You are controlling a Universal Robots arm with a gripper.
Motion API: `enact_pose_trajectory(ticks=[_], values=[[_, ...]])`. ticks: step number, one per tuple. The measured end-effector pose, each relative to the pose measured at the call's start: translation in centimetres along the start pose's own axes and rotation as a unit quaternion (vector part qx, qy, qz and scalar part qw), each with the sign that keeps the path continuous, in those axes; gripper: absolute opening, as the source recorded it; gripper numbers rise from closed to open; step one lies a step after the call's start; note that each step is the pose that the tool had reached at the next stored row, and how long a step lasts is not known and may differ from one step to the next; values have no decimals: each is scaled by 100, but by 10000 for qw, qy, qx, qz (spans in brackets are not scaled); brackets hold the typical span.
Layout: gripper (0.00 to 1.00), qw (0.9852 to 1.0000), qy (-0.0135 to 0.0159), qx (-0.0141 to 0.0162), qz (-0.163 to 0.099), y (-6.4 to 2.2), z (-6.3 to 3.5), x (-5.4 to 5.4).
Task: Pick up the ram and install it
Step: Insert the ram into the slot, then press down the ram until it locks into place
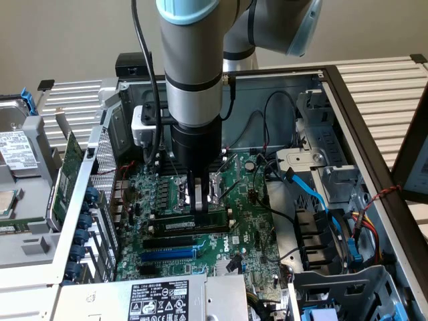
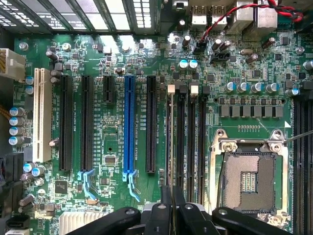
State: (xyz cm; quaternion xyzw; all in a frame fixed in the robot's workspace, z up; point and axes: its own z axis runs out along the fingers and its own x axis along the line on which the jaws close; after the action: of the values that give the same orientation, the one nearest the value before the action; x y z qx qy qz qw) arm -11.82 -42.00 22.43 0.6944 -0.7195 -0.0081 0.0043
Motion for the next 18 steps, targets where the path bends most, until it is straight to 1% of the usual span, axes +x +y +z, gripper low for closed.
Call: enact_pose_trajectory(ticks=[1, 2, 5, 6, 8, 10, 12, 15, 18], values=[[15, 10000, 0, -9, -1, 1, -5, 0], [21, 10000, -2, -30, -1, 2, -20, 0], [21, 9999, -9, -102, -1, 4, -65, 0], [21, 9999, -10, -120, -1, 4, -83, 0], [21, 9999, -17, -141, 0, 5, -110, 0], [21, 9999, -36, -154, -1, 6, -136, 1], [21, 9999, -51, -158, -1, 8, -163, 0], [21, 9999, -56, -159, -2, 8, -206, 1], [21, 9999, -56, -159, -2, 9, -227, 0]])
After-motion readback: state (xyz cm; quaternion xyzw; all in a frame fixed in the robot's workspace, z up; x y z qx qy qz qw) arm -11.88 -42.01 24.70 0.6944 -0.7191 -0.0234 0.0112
